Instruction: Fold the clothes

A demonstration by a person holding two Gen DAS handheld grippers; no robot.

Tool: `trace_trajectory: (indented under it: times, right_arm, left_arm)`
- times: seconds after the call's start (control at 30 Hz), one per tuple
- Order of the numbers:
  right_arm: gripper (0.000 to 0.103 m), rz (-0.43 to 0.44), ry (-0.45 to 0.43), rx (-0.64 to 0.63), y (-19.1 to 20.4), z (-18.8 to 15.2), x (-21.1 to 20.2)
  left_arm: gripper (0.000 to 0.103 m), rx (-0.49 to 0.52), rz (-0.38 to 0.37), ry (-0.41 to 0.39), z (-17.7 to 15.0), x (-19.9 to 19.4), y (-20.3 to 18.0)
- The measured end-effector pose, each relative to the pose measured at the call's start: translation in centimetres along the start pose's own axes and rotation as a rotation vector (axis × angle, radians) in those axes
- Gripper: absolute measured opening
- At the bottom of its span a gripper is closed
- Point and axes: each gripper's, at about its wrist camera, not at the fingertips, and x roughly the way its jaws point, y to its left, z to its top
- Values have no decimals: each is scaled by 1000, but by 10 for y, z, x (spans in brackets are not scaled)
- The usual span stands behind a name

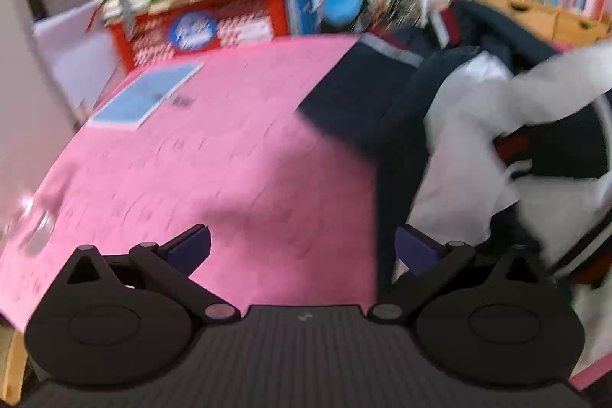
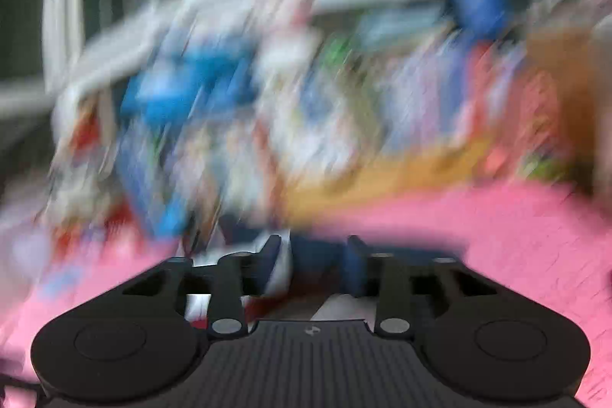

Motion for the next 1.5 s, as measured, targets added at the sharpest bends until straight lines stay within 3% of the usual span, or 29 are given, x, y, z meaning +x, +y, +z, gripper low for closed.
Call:
trace_trajectory:
  times: [0.03, 0.07, 0.13, 0.27, 0.37, 0.4, 0.47, 0.5, 0.53, 0.57, 0.67, 0.77, 0.93, 1.0, 1.07, 1.13, 1.17, 1.2, 1.23, 1.3, 1.33, 1.4, 1.5]
  right_arm:
    - [103, -58, -92, -22, -3, 6, -13]
    - [103, -94, -136, -64, -3, 6, -21]
    - [103, -116, -126, -173, -1, 1, -30]
    - [99, -7, 105, -396, 26, -41, -8]
    - [98, 30, 198, -531, 62, -83, 12]
    - [98, -8, 203, -567, 71, -89, 27]
    - [88, -94, 207, -629, 88, -99, 56]
    - [77, -186, 183, -617, 88, -88, 64]
    - [78, -259, 153, -588, 85, -76, 70]
    - [78, -246, 98, -484, 75, -55, 61]
    - [98, -221, -78, -240, 41, -2, 26]
    - [94, -180, -66, -215, 18, 15, 1]
    - [43, 31, 235, -459, 59, -48, 8]
    - [36, 86, 333, -529, 79, -80, 23]
    - [36, 49, 348, -595, 86, -104, 42]
    - [35, -78, 328, -622, 79, -115, 66]
    - [42, -123, 333, -625, 74, -120, 76]
    - [68, -139, 363, -637, 68, -126, 84]
    - [75, -146, 392, -643, 62, -132, 91]
    - [66, -108, 410, -597, 54, -137, 85]
    - [48, -101, 403, -573, 51, -137, 77]
    - [36, -143, 321, -526, 41, -128, 53]
    - [51, -216, 141, -306, 12, -94, 10]
  left_arm:
    - [103, -1, -28, -26, 3, -6, -3]
    - [103, -3, -57, -52, 6, -12, -6]
    - [103, 3, -116, -99, 9, -24, -13]
    - [103, 42, -182, -91, 4, -16, -34]
    - [103, 115, -145, -35, 8, 16, -56]
    - [103, 152, -120, -10, 11, 30, -65]
    - [103, 226, -7, 24, 18, 49, -80]
    - [103, 253, 36, 6, 21, 51, -82]
    - [103, 280, 79, -13, 24, 53, -84]
    - [103, 281, 114, -38, 29, 50, -80]
    - [103, 221, 122, -99, 41, 42, -60]
    - [103, 183, 96, -65, 50, 53, -52]
    - [103, 203, 134, -55, 46, 54, -61]
    - [103, 210, 129, -64, 43, 46, -65]
    - [103, 217, 110, -71, 39, 39, -65]
    - [103, 228, 96, -66, 33, 36, -67]
    - [103, 235, 90, -56, 29, 37, -68]
    - [103, 243, 85, -46, 25, 38, -70]
    - [103, 251, 80, -37, 21, 39, -71]
    - [103, 255, 75, -11, 13, 45, -73]
    - [103, 255, 71, -2, 9, 47, -74]
    - [103, 245, 54, 2, 7, 47, -71]
    - [103, 234, 25, 5, 4, 45, -67]
